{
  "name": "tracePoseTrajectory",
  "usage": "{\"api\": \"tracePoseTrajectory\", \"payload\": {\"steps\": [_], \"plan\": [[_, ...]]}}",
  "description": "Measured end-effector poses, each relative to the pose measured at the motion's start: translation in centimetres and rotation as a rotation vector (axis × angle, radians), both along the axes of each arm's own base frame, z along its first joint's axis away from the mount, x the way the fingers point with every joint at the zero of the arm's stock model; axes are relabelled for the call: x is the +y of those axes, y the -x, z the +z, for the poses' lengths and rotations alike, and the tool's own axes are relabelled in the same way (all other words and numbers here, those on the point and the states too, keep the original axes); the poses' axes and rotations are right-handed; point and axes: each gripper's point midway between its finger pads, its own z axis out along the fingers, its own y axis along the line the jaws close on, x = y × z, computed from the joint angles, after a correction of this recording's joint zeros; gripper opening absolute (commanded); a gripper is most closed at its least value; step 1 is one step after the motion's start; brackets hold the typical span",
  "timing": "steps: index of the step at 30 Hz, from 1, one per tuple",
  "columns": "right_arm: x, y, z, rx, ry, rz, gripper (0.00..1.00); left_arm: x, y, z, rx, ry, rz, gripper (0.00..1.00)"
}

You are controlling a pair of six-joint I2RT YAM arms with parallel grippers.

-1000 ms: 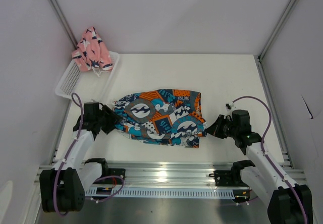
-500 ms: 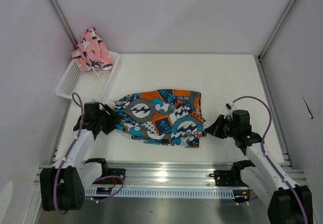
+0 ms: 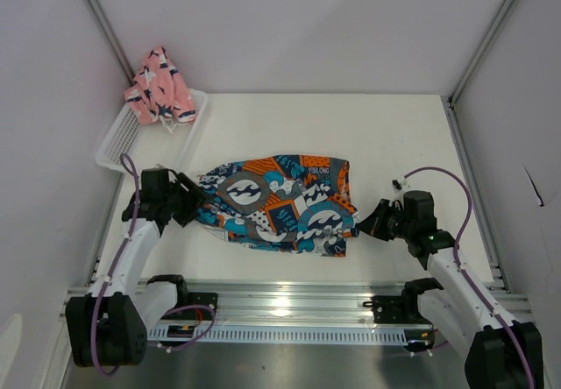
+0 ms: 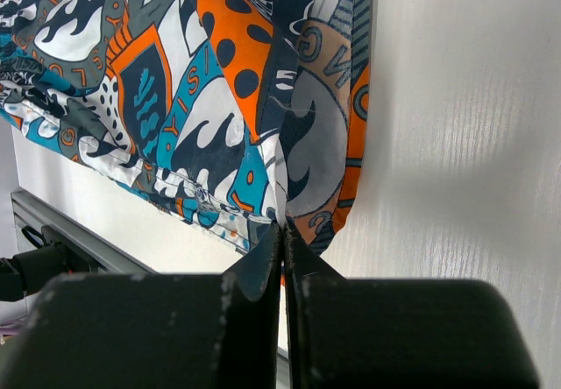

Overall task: Fold and stack the shorts
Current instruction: Flatten the shorts out

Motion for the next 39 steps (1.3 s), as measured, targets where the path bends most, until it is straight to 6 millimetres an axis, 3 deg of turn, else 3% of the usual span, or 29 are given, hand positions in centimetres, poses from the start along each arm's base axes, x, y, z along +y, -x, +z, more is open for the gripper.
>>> {"api": "tracePoseTrajectory", "payload": {"steps": [5, 15, 27, 32, 34, 36, 39], "plan": [[0.0, 0.0, 0.0, -0.001, 0.000, 0.000, 0.00, 0.3, -0.2, 0.8, 0.015, -0.012, 0.014, 0.68], [0.0, 0.0, 0.0, 0.000, 0.000, 0.000, 0.00, 0.6, 0.4, -1.5, 0.130, -0.014, 0.035, 0.66], [0.0, -0.2, 0.1, -0.009, -0.002, 0.000, 0.00, 1.2, 0.0, -0.5, 0.112, -0.043, 0.057, 0.64], [0.0, 0.0, -0.3, -0.001, -0.003, -0.001, 0.00, 1.5, -0.5, -1.8, 0.156, -0.056, 0.067, 0.51], [0.0, 0.0, -0.4, 0.000, -0.003, -0.002, 0.00, 1.5, -0.7, -2.4, 0.172, -0.057, 0.067, 0.39], [0.0, 0.0, -0.4, -0.001, -0.004, -0.002, 0.00, 1.6, -0.9, -2.7, 0.175, -0.059, 0.070, 0.36], [0.0, 0.0, -0.4, -0.001, -0.004, -0.002, 0.00, 1.8, -1.3, -2.9, 0.163, -0.065, 0.080, 0.20]]}}
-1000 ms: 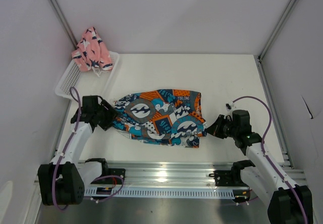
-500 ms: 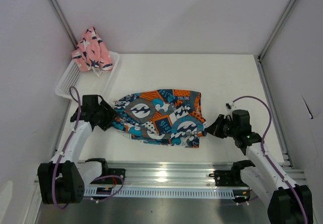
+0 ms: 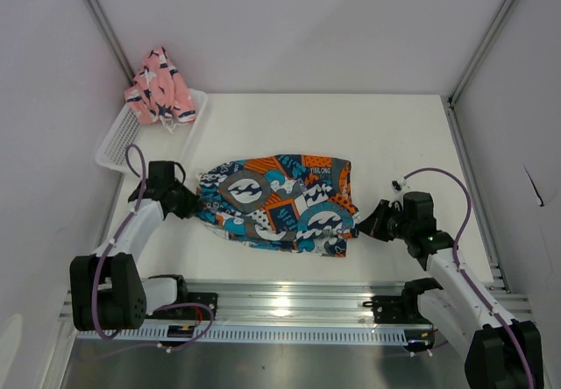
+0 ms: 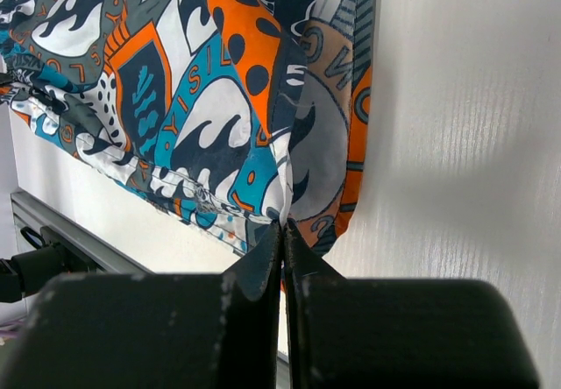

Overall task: Fold and stack the shorts
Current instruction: Flatten the shorts out

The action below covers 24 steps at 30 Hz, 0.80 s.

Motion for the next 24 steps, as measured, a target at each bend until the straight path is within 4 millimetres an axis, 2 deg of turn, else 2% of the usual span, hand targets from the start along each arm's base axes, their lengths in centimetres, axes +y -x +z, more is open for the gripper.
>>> {"api": "tracePoseTrajectory", "payload": {"steps": [1, 2, 10, 14, 18, 24], "plan": [[0.0, 0.0, 0.0, 0.000, 0.000, 0.000, 0.00, 0.0, -0.1, -0.1, -0.005, -0.001, 0.003, 0.06], [0.0, 0.0, 0.0, 0.000, 0.000, 0.000, 0.00, 0.1, -0.1, -0.2, -0.008, -0.001, 0.008, 0.00], [0.0, 0.0, 0.1, -0.001, -0.003, -0.001, 0.00, 0.5, 0.3, -0.3, 0.006, -0.025, 0.016, 0.00], [0.1, 0.1, 0.4, 0.002, -0.008, 0.004, 0.00, 0.5, 0.8, 0.8, -0.015, -0.027, 0.017, 0.00], [0.5, -0.6, 2.7, -0.029, -0.022, 0.019, 0.00, 0.4, 0.3, 4.2, -0.080, -0.018, 0.016, 0.00], [1.7, -3.1, 10.9, -0.208, -0.073, 0.075, 0.00, 0.4, -1.9, 12.4, -0.261, 0.012, 0.014, 0.00]]}}
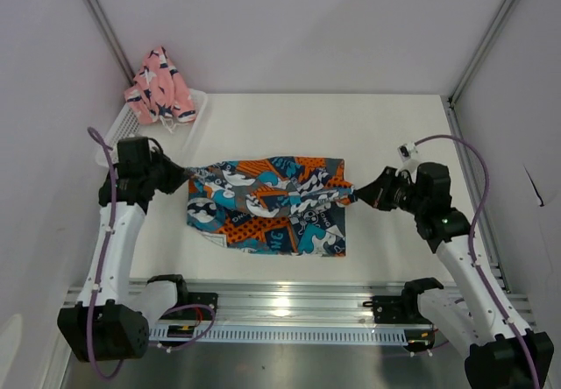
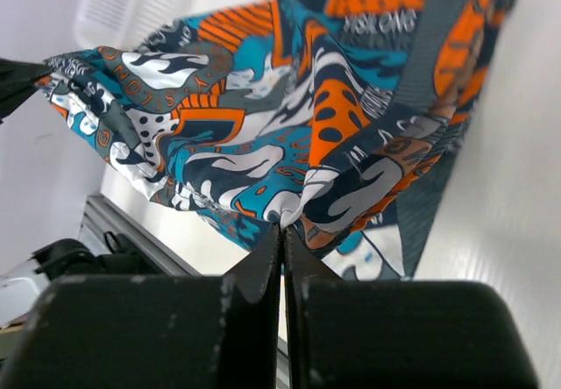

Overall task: Fold and stack the shorts
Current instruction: Flatten the shorts out

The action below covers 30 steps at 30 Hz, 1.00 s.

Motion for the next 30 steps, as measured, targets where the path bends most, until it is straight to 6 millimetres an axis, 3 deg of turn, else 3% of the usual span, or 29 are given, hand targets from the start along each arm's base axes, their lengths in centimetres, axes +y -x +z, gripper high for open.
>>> {"api": "tracePoseTrajectory", "payload": {"steps": [7, 10, 13, 17, 21, 25, 30], "plan": [[0.9, -1.4, 9.0, -0.196, -0.036, 0.060, 0.00, -0.8, -1.1, 11.0, -0.227, 0.063, -0.020, 0.00], [0.8, -1.2, 13.8, -0.306, -0.041, 0.063, 0.00, -1.4, -0.1, 14.8, -0.314, 0.090, -0.035, 0.00], [0.4, 0.3, 19.7, -0.450, -0.050, 0.059, 0.00, -1.7, 1.8, 18.9, -0.409, 0.094, -0.036, 0.00], [-0.7, 4.3, 26.5, -0.643, -0.066, 0.043, 0.00, -2.0, 6.0, 25.7, -0.597, 0.077, -0.033, 0.00], [-1.8, 9.4, 30.8, -0.796, -0.083, 0.023, 0.00, -2.3, 11.1, 30.2, -0.764, 0.061, -0.021, 0.00], [-3.0, 15.3, 34.1, -0.952, -0.106, 0.010, 0.00, -2.9, 16.1, 32.4, -0.896, 0.071, -0.022, 0.00], [-4.3, 20.2, 36.1, -1.080, -0.121, -0.021, 0.00, -3.3, 19.4, 34.4, -0.992, 0.080, -0.021, 0.00]]}}
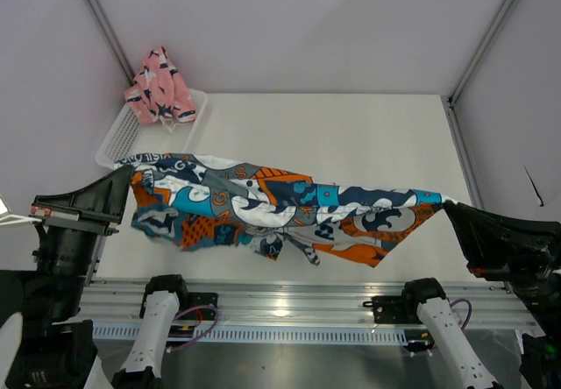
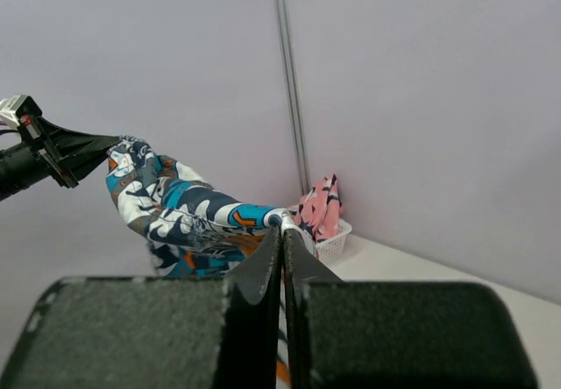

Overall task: Fold and stack the shorts
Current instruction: Flatten the shorts out

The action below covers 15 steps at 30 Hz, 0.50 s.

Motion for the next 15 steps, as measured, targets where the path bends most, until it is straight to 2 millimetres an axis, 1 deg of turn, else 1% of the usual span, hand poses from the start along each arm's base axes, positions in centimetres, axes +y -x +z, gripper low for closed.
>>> {"api": "tracePoseTrajectory", "payload": {"steps": [2, 3, 4, 6, 7, 8, 11, 13, 14, 15], "plan": [[-0.2, 0.2, 0.3, -0.011, -0.005, -0.011, 0.00, 0.0, 0.4, 0.8, -0.027, -0.001, 0.000, 0.00], [-0.2, -0.1, 0.3, -0.005, -0.005, -0.016, 0.00, -0.1, 0.4, 1.1, -0.037, -0.001, -0.004, 0.00], [-0.2, -0.7, 0.1, 0.009, -0.003, -0.020, 0.00, -0.1, 0.1, 1.2, -0.038, 0.002, -0.009, 0.00], [0.1, -2.9, -0.6, 0.055, 0.003, -0.025, 0.00, -0.2, -1.1, 1.3, -0.030, 0.008, -0.023, 0.00], [0.3, -4.0, -1.0, 0.081, 0.008, -0.026, 0.00, -0.2, -2.2, 1.2, -0.019, 0.012, -0.032, 0.00], [0.7, -5.8, -1.6, 0.123, 0.014, -0.026, 0.00, -0.2, -3.7, 0.7, 0.005, 0.018, -0.039, 0.00], [1.8, -11.6, -2.9, 0.240, 0.028, -0.021, 0.00, 0.2, -9.2, -1.0, 0.112, 0.046, -0.055, 0.00], [2.5, -15.3, -3.7, 0.311, 0.034, -0.016, 0.00, 0.4, -12.6, -1.8, 0.173, 0.060, -0.066, 0.00], [2.7, -16.3, -3.7, 0.326, 0.036, -0.014, 0.00, 0.4, -13.5, -1.9, 0.186, 0.062, -0.070, 0.00], [3.0, -17.7, -4.1, 0.354, 0.040, -0.014, 0.00, 0.6, -14.9, -2.2, 0.207, 0.065, -0.071, 0.00]]}}
